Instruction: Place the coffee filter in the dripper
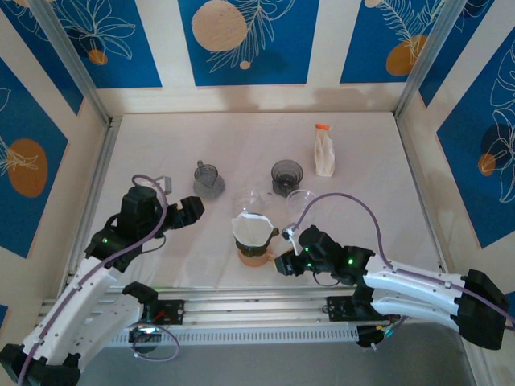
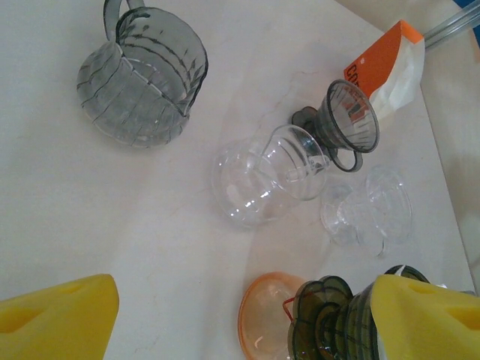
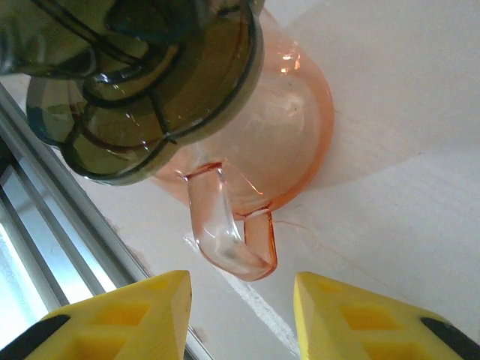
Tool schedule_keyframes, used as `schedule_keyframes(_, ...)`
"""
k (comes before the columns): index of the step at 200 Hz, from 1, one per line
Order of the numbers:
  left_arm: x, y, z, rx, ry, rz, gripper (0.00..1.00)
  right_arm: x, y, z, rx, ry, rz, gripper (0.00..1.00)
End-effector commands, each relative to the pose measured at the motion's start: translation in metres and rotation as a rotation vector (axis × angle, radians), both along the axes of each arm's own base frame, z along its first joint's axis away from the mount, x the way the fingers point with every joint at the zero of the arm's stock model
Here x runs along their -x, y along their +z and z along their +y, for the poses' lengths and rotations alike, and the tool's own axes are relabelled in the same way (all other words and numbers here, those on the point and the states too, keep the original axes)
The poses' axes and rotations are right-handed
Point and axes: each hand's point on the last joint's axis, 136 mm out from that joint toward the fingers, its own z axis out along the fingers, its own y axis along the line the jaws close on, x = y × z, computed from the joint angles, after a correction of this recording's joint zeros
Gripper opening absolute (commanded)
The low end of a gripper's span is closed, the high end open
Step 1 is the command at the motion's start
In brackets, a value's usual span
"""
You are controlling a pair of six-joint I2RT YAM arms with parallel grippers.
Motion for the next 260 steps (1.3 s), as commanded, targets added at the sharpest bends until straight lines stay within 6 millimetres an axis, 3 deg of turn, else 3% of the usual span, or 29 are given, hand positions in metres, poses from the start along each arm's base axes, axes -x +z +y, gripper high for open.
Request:
schedule_keyframes(1,0.001,0.000,-0.001,0.026,-0.004,0.022,0.87,0.006,-0.009,-0.003,-0.016,-0.010,0.031,0.41)
schedule_keyframes(114,-0.001,-0.005,0.006,0.073,0.022,0.056,0.83,-0.004,-0.016,0.020,-0.085,0.047,0.010,0.28)
schedule_keyframes(152,-0.001,0.002,0.008,0.083,0.025,0.043,0.83,-0.011,-0.015,0.029,-0.083,0.067,0.001,0.25)
schedule_keyframes(260,0.003,0.018,0.014,0.068,0.025,0.007,0.83,-0.027,-0.019,0.061,-0.069,0.123,0.011,0.25)
